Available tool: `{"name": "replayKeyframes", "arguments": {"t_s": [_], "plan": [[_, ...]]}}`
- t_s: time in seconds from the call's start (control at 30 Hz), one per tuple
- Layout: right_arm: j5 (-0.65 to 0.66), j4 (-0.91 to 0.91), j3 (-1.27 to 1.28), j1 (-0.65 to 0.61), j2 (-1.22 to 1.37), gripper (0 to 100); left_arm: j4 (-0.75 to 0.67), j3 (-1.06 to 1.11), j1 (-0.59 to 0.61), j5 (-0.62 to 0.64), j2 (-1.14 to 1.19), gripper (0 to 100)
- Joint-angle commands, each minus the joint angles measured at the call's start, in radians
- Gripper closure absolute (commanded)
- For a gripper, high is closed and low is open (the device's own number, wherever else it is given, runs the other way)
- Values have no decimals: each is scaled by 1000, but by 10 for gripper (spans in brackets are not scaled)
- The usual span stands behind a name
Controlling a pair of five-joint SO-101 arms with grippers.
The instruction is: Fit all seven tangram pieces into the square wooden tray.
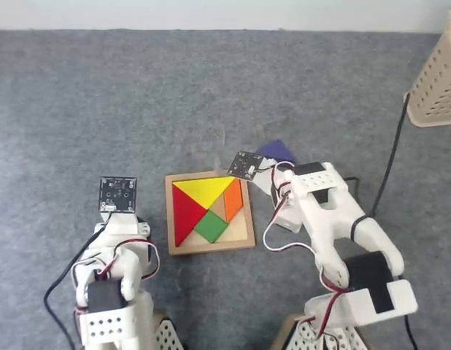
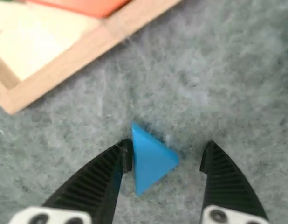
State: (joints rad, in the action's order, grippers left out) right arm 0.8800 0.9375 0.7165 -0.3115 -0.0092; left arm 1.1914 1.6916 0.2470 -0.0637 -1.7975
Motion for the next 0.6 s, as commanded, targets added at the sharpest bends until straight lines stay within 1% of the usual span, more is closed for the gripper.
{"name": "replayKeyframes", "arguments": {"t_s": [0.0,0.1,0.17,0.37,0.47,0.57], "plan": [[14,-18,-8,10,-16,794,2,-5,3,-5,-8,988],[14,2,-8,15,-21,872,2,-5,3,-5,-8,988],[12,10,-8,16,-21,898,2,-5,3,-5,-8,988],[-49,16,-23,13,-35,904,2,-5,3,-5,-8,988],[-94,18,-28,8,-87,904,2,-5,3,-5,-8,988],[-109,71,-29,10,-165,900,2,-5,3,-5,-8,988]]}}
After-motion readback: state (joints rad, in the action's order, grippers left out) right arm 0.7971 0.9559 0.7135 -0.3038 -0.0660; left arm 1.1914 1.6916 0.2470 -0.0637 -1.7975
